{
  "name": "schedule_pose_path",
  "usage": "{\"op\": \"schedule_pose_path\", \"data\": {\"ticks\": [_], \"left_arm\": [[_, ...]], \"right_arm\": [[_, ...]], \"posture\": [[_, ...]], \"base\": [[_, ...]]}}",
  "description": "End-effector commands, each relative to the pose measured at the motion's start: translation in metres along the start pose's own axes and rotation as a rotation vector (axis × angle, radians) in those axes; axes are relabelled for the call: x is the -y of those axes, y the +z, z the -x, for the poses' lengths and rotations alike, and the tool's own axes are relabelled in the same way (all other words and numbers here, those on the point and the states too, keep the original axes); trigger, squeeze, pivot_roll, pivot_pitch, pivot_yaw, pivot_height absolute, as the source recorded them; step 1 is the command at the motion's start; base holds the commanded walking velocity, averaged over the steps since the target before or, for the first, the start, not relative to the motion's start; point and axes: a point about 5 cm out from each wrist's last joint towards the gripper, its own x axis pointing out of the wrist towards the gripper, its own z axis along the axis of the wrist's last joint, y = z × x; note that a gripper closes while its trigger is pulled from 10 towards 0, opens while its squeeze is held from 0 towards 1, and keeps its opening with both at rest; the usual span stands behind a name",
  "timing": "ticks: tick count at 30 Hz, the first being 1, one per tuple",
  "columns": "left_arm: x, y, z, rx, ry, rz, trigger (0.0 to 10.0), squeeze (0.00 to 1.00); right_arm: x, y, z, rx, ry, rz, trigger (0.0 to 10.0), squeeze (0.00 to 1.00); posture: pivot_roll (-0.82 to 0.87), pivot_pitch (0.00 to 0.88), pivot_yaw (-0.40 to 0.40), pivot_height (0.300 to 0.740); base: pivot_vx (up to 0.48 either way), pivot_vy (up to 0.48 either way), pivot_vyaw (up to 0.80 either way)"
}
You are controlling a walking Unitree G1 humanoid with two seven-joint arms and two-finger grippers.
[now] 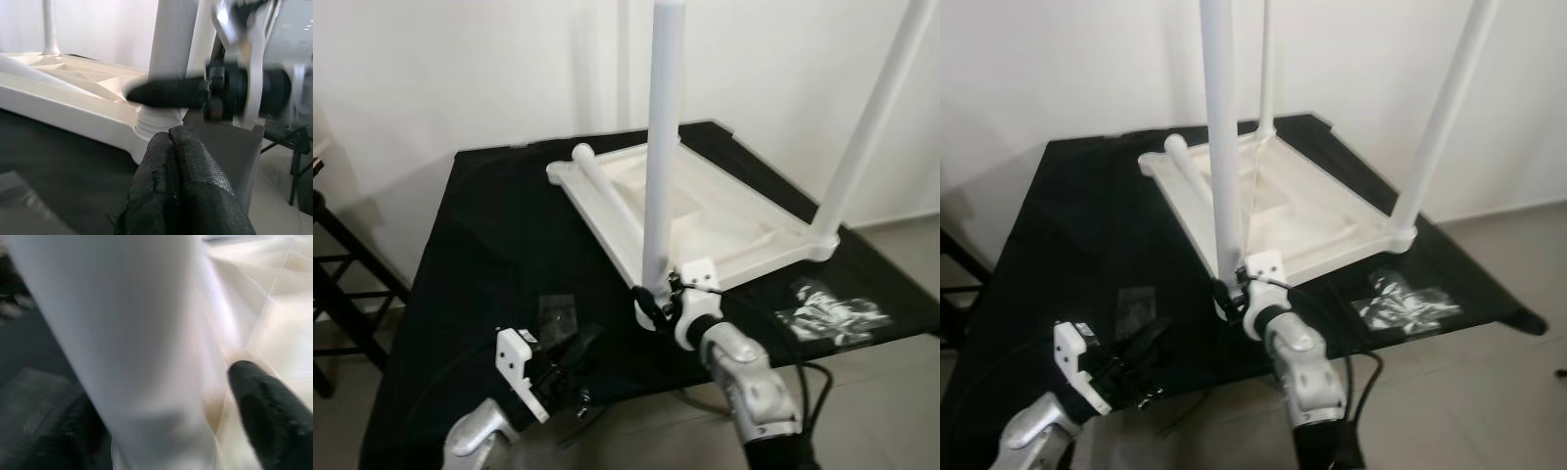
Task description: Building children table
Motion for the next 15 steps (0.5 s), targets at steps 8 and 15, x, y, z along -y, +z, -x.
{"op": "schedule_pose_path", "data": {"ticks": [8, 15], "left_arm": [[0.0, -0.004, -0.001, -0.013, 0.003, 0.009, 10.0, 0.0], [-0.001, -0.005, -0.002, -0.017, 0.001, 0.002, 10.0, 0.0]], "right_arm": [[0.027, 0.054, 0.001, 0.061, 0.422, 0.222, 10.0, 0.0], [0.041, 0.068, -0.001, 0.012, 0.555, 0.231, 10.0, 0.0]], "posture": [[0.02, 0.0, -0.002, 0.74], [0.03, 0.0, -0.003, 0.74]], "base": [[0.0, 0.0, 0.0], [0.0, 0.0, 0.0]]}}
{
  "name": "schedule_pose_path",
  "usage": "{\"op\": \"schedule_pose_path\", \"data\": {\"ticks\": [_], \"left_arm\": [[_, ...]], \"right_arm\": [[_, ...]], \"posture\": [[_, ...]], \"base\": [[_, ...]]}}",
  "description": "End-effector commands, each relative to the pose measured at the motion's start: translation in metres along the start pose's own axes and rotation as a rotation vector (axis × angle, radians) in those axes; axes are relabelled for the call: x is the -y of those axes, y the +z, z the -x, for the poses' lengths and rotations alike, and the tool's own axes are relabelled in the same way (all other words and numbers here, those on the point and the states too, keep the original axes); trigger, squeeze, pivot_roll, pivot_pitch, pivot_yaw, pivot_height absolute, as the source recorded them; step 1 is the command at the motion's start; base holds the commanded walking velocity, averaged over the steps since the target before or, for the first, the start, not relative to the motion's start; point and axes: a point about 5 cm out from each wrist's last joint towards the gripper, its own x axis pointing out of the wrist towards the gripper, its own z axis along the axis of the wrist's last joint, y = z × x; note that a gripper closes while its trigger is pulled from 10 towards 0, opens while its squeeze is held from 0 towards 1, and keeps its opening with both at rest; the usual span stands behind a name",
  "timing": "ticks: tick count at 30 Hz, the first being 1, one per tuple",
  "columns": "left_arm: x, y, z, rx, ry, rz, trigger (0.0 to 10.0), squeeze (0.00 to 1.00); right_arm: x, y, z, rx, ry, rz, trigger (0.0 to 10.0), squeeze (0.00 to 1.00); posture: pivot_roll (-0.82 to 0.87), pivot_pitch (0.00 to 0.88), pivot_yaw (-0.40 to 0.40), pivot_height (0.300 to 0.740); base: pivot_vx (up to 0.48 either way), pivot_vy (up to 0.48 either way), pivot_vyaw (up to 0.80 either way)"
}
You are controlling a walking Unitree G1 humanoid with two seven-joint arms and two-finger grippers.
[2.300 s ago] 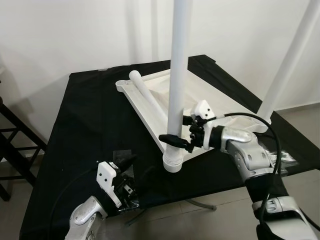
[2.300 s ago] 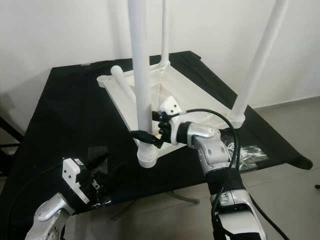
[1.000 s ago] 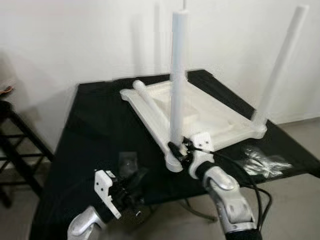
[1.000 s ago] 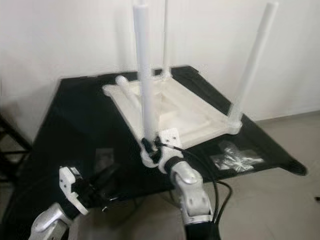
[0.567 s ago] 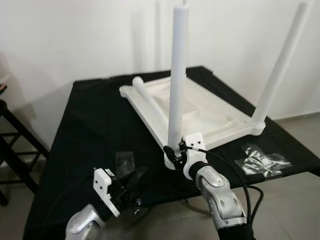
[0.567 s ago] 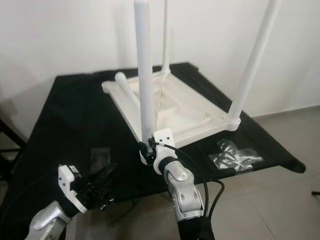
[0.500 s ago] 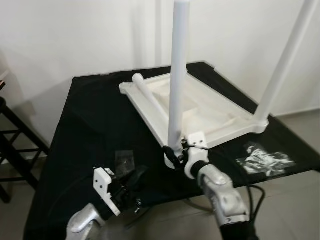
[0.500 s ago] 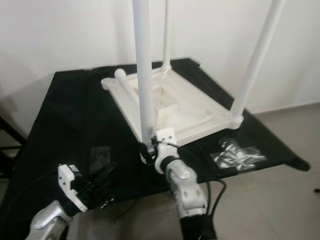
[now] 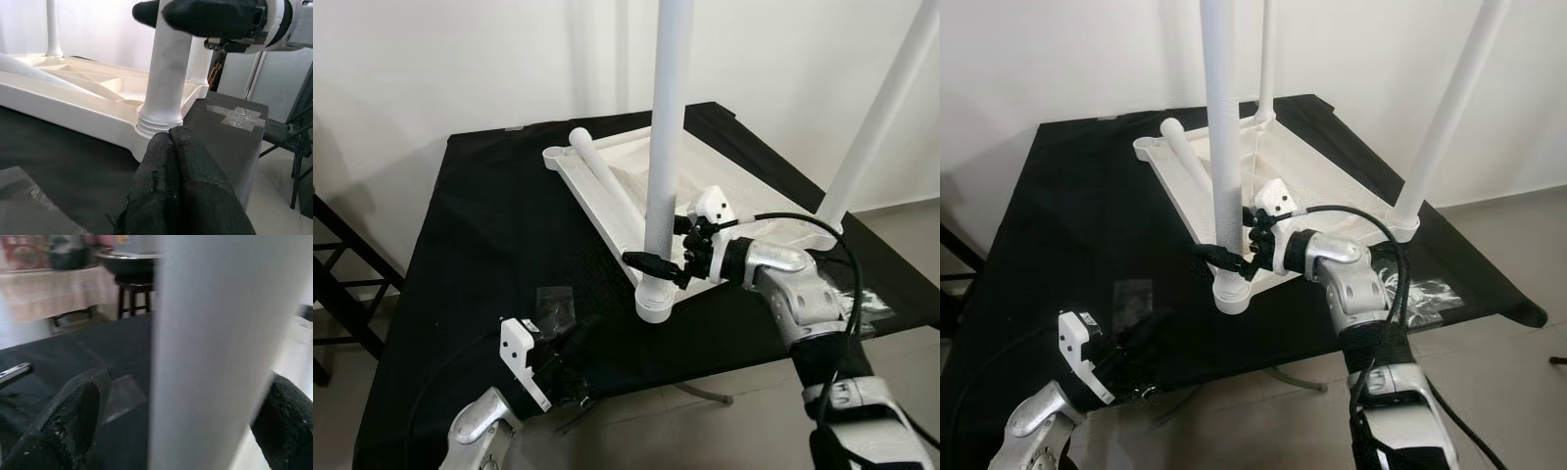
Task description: Building children table
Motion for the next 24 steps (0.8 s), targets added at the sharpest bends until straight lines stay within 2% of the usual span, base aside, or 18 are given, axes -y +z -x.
{"op": "schedule_pose_path", "data": {"ticks": [1, 2, 3, 5, 6, 11, 15, 21, 22, 23, 24], "left_arm": [[0.0, -0.003, 0.0, -0.013, 0.001, -0.001, 10.0, 0.0], [0.0, -0.004, 0.0, -0.015, -0.002, -0.003, 10.0, 0.0], [0.001, -0.004, 0.0, -0.017, -0.004, -0.005, 10.0, 0.0], [0.001, -0.004, 0.0, -0.017, -0.004, -0.005, 10.0, 0.0], [0.001, -0.004, 0.0, -0.018, -0.005, -0.007, 10.0, 0.0], [0.001, -0.004, 0.0, -0.017, -0.005, -0.008, 10.0, 0.0], [0.001, -0.004, 0.001, -0.019, -0.007, -0.004, 10.0, 0.0], [0.001, -0.004, 0.001, -0.018, -0.006, 0.003, 10.0, 0.0], [0.001, -0.004, 0.001, -0.019, -0.008, 0.008, 10.0, 0.0], [0.001, -0.004, 0.002, -0.019, -0.01, 0.013, 10.0, 0.0], [0.001, -0.004, 0.002, -0.019, -0.01, 0.013, 10.0, 0.0]], "right_arm": [[0.003, 0.002, -0.001, -0.004, 0.04, 0.0, 10.0, 0.0], [0.008, 0.003, 0.001, -0.014, 0.07, -0.018, 10.0, 0.0], [0.012, 0.002, 0.002, -0.021, 0.083, -0.028, 1.9, 0.0], [0.012, 0.002, 0.002, -0.021, 0.083, -0.028, 1.9, 0.0], [0.014, 0.001, 0.003, -0.024, 0.105, -0.045, 0.0, 0.0], [0.013, -0.008, 0.004, -0.03, 0.115, -0.082, 0.0, 0.0], [0.011, -0.023, 0.011, -0.026, 0.052, -0.109, 0.0, 0.0], [0.009, -0.03, 0.015, -0.04, -0.02, -0.104, 0.0, 0.0], [0.005, -0.039, 0.014, -0.058, -0.113, -0.101, 0.0, 0.0], [-0.005, -0.058, 0.003, -0.057, -0.488, -0.184, 0.0, 0.0], [-0.005, -0.058, 0.003, -0.057, -0.488, -0.184, 0.0, 0.0]], "posture": [[0.03, 0.0, -0.003, 0.74], [0.03, 0.0, -0.005, 0.74], [0.03, 0.0, -0.008, 0.74], [0.03, 0.0, -0.008, 0.74], [0.03, 0.0, -0.006, 0.74], [0.02, 0.0, -0.002, 0.74], [0.01, 0.0, 0.003, 0.74], [-0.01, 0.0, 0.013, 0.74], [-0.02, 0.0, 0.007, 0.74], [-0.03, 0.0, 0.004, 0.74], [-0.03, 0.0, 0.004, 0.74]], "base": [[0.0, 0.0, 0.0], [0.0, 0.0, 0.0], [0.0, 0.0, 0.0], [0.0, 0.0, 0.0], [0.0, 0.0, 0.0], [0.0, 0.0, 0.0], [0.0, 0.0, 0.0], [0.0, 0.0, 0.0], [0.0, 0.0, 0.0], [0.0, 0.0, 0.0], [0.0, 0.0, 0.0]]}}
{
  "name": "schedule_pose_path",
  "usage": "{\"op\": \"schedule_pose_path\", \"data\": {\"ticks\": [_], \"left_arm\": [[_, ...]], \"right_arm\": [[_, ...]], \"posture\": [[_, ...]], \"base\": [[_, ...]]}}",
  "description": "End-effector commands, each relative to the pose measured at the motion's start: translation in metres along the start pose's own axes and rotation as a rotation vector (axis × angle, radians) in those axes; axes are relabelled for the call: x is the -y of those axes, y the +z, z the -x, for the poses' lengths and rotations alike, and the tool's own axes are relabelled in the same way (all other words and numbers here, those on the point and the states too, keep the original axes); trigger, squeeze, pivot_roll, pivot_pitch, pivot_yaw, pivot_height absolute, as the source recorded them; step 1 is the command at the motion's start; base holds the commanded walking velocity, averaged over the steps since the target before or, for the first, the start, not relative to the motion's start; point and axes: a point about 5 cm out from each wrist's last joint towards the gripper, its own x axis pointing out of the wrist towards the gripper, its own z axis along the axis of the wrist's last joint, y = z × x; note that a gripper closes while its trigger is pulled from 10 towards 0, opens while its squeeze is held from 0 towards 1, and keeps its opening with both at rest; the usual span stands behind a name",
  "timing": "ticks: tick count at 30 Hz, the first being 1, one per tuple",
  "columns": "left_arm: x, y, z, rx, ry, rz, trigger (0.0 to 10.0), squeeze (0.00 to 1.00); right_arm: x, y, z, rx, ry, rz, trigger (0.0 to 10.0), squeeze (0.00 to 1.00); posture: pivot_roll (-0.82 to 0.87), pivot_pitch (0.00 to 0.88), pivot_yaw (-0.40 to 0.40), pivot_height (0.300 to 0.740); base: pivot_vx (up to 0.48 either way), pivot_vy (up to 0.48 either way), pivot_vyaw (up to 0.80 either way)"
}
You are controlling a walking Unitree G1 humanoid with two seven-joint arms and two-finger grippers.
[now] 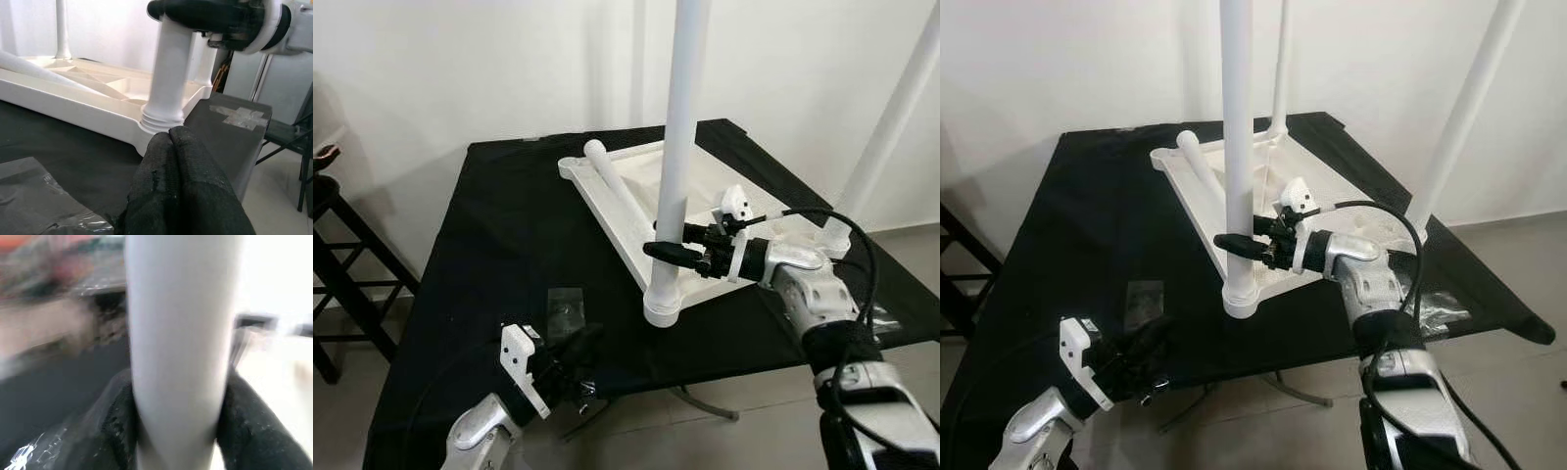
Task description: Building children table
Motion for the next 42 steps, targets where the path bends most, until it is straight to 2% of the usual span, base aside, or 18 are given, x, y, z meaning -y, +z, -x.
{"op": "schedule_pose_path", "data": {"ticks": [1, 3, 4, 11, 12, 13, 14, 15, 16, 18, 24, 25, 31, 34, 37, 38, 39, 42], "left_arm": [[0.002, 0.0, -0.001, -0.004, -0.02, 0.007, 10.0, 0.0], [0.001, -0.001, -0.001, -0.006, -0.023, 0.013, 10.0, 0.0], [0.002, -0.001, -0.002, -0.006, -0.024, 0.015, 10.0, 0.0], [0.002, -0.002, -0.004, -0.002, -0.022, 0.011, 10.0, 0.0], [0.002, -0.002, -0.004, 0.001, -0.015, 0.007, 10.0, 0.0], [0.002, -0.002, -0.004, 0.001, -0.015, 0.007, 10.0, 0.0], [0.002, -0.002, -0.004, 0.002, -0.011, 0.006, 10.0, 0.0], [0.002, -0.002, -0.004, 0.002, -0.011, 0.006, 10.0, 0.0], [0.002, -0.003, -0.005, 0.002, -0.015, 0.01, 10.0, 0.0], [0.002, -0.003, -0.005, 0.002, -0.015, 0.01, 10.0, 0.0], [0.002, -0.004, -0.008, -0.003, -0.033, 0.022, 10.0, 0.0], [0.002, -0.004, -0.008, -0.003, -0.032, 0.022, 10.0, 0.0], [0.001, -0.004, -0.009, -0.004, -0.031, 0.021, 10.0, 0.0], [0.001, -0.004, -0.009, -0.004, -0.031, 0.021, 10.0, 0.0], [0.002, -0.005, -0.009, -0.008, -0.034, 0.02, 10.0, 0.0], [0.002, -0.005, -0.009, -0.008, -0.034, 0.019, 10.0, 0.0], [0.002, -0.005, -0.009, -0.008, -0.033, 0.019, 10.0, 0.0], [0.002, -0.005, -0.009, -0.008, -0.033, 0.019, 10.0, 0.0]], "right_arm": [[0.006, -0.04, 0.017, -0.171, -0.464, -0.077, 0.0, 0.0], [-0.044, -0.079, 0.018, -0.275, -0.448, -0.084, 0.0, 0.0], [-0.054, -0.082, 0.014, -0.282, -0.374, -0.067, 0.0, 0.0], [-0.053, -0.075, 0.003, -0.264, -0.339, -0.045, 0.0, 0.0], [-0.054, -0.072, -0.001, -0.259, -0.333, -0.051, 3.0, 0.0], [-0.054, -0.072, -0.001, -0.259, -0.333, -0.051, 3.0, 0.0], [-0.054, -0.067, -0.005, -0.236, -0.319, -0.066, 10.0, 0.0], [-0.054, -0.067, -0.005, -0.236, -0.319, -0.066, 10.0, 0.0], [-0.051, -0.061, -0.009, -0.211, -0.283, -0.082, 10.0, 1.0], [-0.051, -0.061, -0.009, -0.211, -0.283, -0.082, 10.0, 1.0], [-0.041, -0.003, -0.021, -0.034, 0.087, -0.047, 10.0, 1.0], [-0.037, 0.006, -0.021, -0.031, 0.19, -0.011, 10.0, 0.0], [-0.024, 0.017, -0.018, -0.089, 0.431, 0.07, 10.0, 0.0], [-0.024, 0.017, -0.018, -0.089, 0.431, 0.07, 10.0, 0.0], [-0.006, 0.023, -0.022, -0.153, 0.526, 0.077, 10.0, 0.0], [-0.002, 0.026, -0.025, -0.155, 0.512, 0.063, 5.9, 0.0], [0.001, 0.028, -0.027, -0.147, 0.503, 0.035, 0.0, 0.0], [0.003, 0.03, -0.027, -0.137, 0.515, 0.007, 0.0, 0.0]], "posture": [[-0.03, 0.0, 0.008, 0.74], [-0.03, 0.0, 0.011, 0.74], [-0.02, 0.0, -0.003, 0.74], [-0.01, 0.0, -0.018, 0.74], [-0.01, 0.0, -0.018, 0.74], [-0.01, 0.0, -0.018, 0.74], [-0.01, 0.0, -0.021, 0.74], [-0.01, 0.0, -0.021, 0.74], [-0.01, 0.0, -0.016, 0.74], [-0.01, 0.0, -0.016, 0.74], [-0.02, 0.0, -0.009, 0.74], [-0.02, 0.0, -0.007, 0.74], [-0.01, 0.0, -0.006, 0.74], [-0.01, 0.0, -0.006, 0.74], [0.01, 0.0, -0.012, 0.74], [0.01, 0.0, -0.012, 0.74], [0.02, 0.0, -0.013, 0.74], [0.02, 0.0, -0.015, 0.74]], "base": [[0.0, 0.0, 0.0], [0.0, 0.0, 0.0], [0.0, 0.0, 0.0], [0.0, 0.0, 0.0], [0.0, 0.0, 0.0], [0.0, 0.0, 0.0], [0.0, 0.0, 0.0], [0.0, 0.0, 0.0], [0.0, 0.0, 0.0], [0.0, 0.0, 0.0], [0.0, 0.0, 0.0], [0.0, 0.0, 0.0], [0.0, 0.0, 0.0], [0.0, 0.0, 0.0], [0.0, 0.0, 0.0], [0.0, 0.0, 0.0], [0.0, 0.0, 0.0], [0.0, 0.0, 0.0]]}}
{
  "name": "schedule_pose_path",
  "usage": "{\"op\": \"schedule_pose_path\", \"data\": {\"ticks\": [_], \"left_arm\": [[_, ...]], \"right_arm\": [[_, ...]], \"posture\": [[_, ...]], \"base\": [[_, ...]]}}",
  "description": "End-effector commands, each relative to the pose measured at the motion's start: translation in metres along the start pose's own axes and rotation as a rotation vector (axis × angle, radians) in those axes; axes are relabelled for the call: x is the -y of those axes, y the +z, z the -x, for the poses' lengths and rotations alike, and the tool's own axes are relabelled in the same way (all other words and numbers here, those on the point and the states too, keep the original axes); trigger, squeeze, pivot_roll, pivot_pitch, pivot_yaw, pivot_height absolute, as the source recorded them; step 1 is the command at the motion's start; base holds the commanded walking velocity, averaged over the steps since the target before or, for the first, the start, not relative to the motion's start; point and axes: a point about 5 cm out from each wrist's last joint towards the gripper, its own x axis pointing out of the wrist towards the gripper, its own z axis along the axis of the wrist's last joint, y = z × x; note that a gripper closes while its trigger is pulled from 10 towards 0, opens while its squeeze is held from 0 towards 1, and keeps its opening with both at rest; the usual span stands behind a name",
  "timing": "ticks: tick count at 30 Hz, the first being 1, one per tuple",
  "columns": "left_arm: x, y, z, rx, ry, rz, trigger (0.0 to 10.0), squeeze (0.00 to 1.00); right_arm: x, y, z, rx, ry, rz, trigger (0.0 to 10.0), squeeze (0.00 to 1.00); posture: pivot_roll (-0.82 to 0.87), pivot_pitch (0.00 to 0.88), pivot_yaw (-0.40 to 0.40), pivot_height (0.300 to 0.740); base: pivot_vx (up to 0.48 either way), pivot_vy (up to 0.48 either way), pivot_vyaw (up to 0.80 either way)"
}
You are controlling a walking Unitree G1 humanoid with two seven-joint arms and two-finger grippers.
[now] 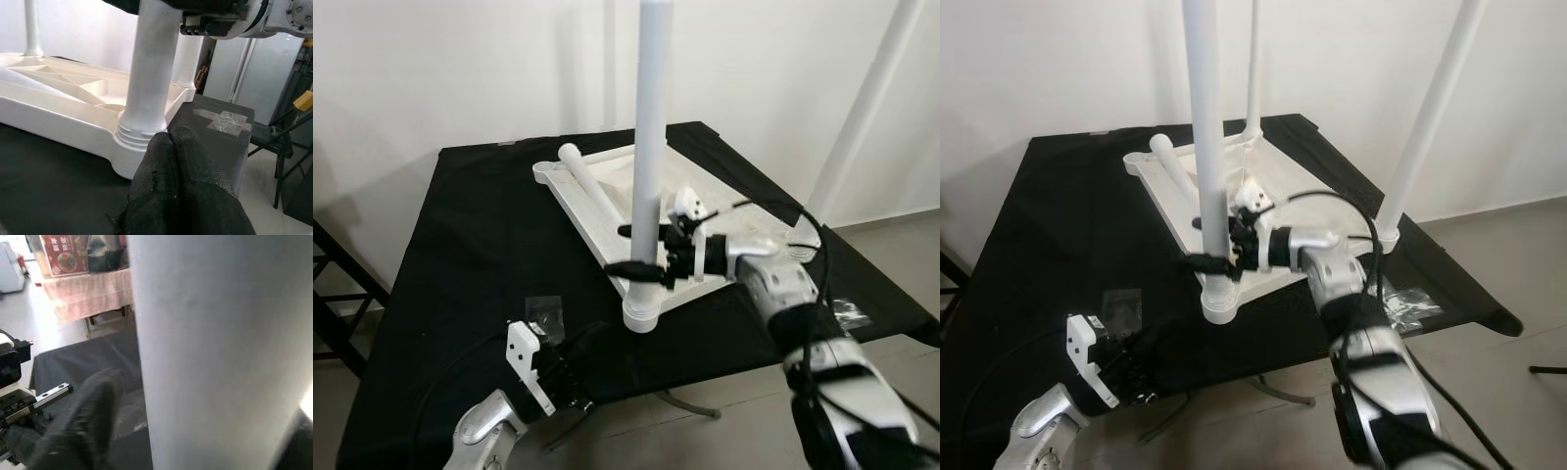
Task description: Building children table
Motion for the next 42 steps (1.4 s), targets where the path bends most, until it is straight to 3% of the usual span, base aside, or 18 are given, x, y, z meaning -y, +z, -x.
{"op": "schedule_pose_path", "data": {"ticks": [1, 9, 13, 17, 18, 19, 20, 21, 22, 24, 31, 32, 33, 35, 36, 38, 39, 42], "left_arm": [[0.0, -0.002, 0.001, -0.016, -0.004, 0.0, 10.0, 0.0], [0.001, -0.002, 0.001, -0.013, -0.004, 0.003, 10.0, 0.0], [0.001, -0.002, 0.002, -0.013, -0.004, 0.005, 10.0, 0.0], [0.001, -0.001, 0.004, -0.012, -0.004, 0.007, 10.0, 0.0], [0.0, 0.0, 0.005, -0.013, -0.004, 0.007, 10.0, 0.0], [0.0, 0.0, 0.005, -0.013, -0.004, 0.007, 10.0, 0.0], [-0.001, 0.0, 0.006, -0.013, -0.003, 0.008, 10.0, 0.0], [-0.001, 0.0, 0.006, -0.013, -0.003, 0.008, 10.0, 0.0], [-0.002, 0.0, 0.006, -0.016, -0.004, 0.008, 10.0, 0.0], [-0.002, 0.0, 0.006, -0.018, -0.005, 0.009, 10.0, 0.0], [-0.003, 0.0, 0.005, -0.018, 0.0, 0.004, 10.0, 0.0], [-0.003, 0.0, 0.005, -0.017, 0.001, 0.004, 10.0, 0.0], [-0.003, 0.0, 0.005, -0.018, -0.001, 0.008, 10.0, 0.0], [-0.003, 0.0, 0.005, -0.018, -0.001, 0.008, 10.0, 0.0], [-0.003, -0.001, 0.005, -0.019, -0.006, 0.012, 10.0, 0.0], [-0.003, -0.001, 0.005, -0.019, -0.006, 0.012, 10.0, 0.0], [-0.003, -0.001, 0.004, -0.022, -0.012, 0.014, 10.0, 0.0], [-0.003, -0.001, 0.004, -0.025, -0.016, 0.014, 10.0, 0.0]], "right_arm": [[0.0, -0.003, 0.0, 0.011, 0.02, -0.023, 0.0, 0.0], [-0.001, -0.011, 0.004, 0.008, 0.012, -0.023, 0.0, 0.0], [-0.001, -0.032, 0.009, 0.004, -0.132, -0.039, 0.0, 0.0], [-0.008, -0.06, 0.006, -0.036, -0.373, -0.069, 0.0, 0.0], [-0.023, -0.086, 0.002, -0.055, -0.666, -0.175, 0.0, 0.0], [-0.023, -0.086, 0.002, -0.055, -0.666, -0.175, 0.0, 0.0], [-0.04, -0.105, 0.002, -0.092, -0.826, -0.244, 0.0, 0.0], [-0.04, -0.105, 0.002, -0.092, -0.826, -0.244, 0.0, 0.0], [-0.062, -0.12, -0.005, -0.131, -0.865, -0.255, 0.0, 0.0], [-0.069, -0.121, -0.01, -0.13, -0.863, -0.258, 0.0, 0.0], [-0.055, -0.107, -0.019, -0.104, -0.84, -0.199, 0.0, 0.0], [-0.054, -0.104, -0.02, -0.105, -0.852, -0.197, 2.0, 0.0], [-0.054, -0.1, -0.022, -0.098, -0.825, -0.197, 10.0, 0.0], [-0.054, -0.1, -0.022, -0.098, -0.825, -0.197, 10.0, 0.0], [-0.054, -0.095, -0.024, -0.078, -0.781, -0.196, 10.0, 0.19], [-0.054, -0.095, -0.024, -0.078, -0.781, -0.196, 10.0, 0.19], [-0.052, -0.082, -0.025, -0.029, -0.712, -0.194, 10.0, 1.0], [-0.043, -0.049, -0.024, 0.069, -0.523, -0.121, 10.0, 1.0]], "posture": [[0.01, 0.0, -0.014, 0.74], [0.01, 0.0, -0.012, 0.74], [-0.01, 0.0, -0.006, 0.74], [-0.01, 0.0, -0.006, 0.74], [-0.02, 0.0, 0.002, 0.74], [-0.02, 0.0, 0.002, 0.74], [-0.01, 0.0, 0.003, 0.74], [-0.01, 0.0, 0.003, 0.74], [-0.03, 0.0, 0.014, 0.74], [-0.01, 0.0, 0.0, 0.74], [-0.01, 0.0, 0.003, 0.74], [-0.01, 0.0, 0.007, 0.74], [-0.01, 0.0, 0.008, 0.74], [-0.01, 0.0, 0.008, 0.74], [-0.01, 0.0, 0.014, 0.74], [-0.01, 0.0, 0.014, 0.74], [-0.01, 0.0, 0.016, 0.74], [0.0, 0.0, 0.013, 0.74]], "base": [[0.0, 0.0, 0.0], [0.0, 0.0, 0.0], [0.0, 0.0, 0.0], [0.0, 0.0, 0.0], [0.0, 0.0, 0.0], [0.0, 0.0, 0.0], [0.0, 0.0, 0.0], [0.0, 0.0, 0.0], [0.0, 0.0, 0.0], [0.0, 0.0, 0.0], [0.0, 0.0, 0.0], [0.0, 0.0, 0.0], [0.0, 0.0, 0.0], [0.0, 0.0, 0.0], [0.0, 0.0, 0.0], [0.0, 0.0, 0.0], [0.0, 0.0, 0.0], [0.0, 0.0, 0.0]]}}
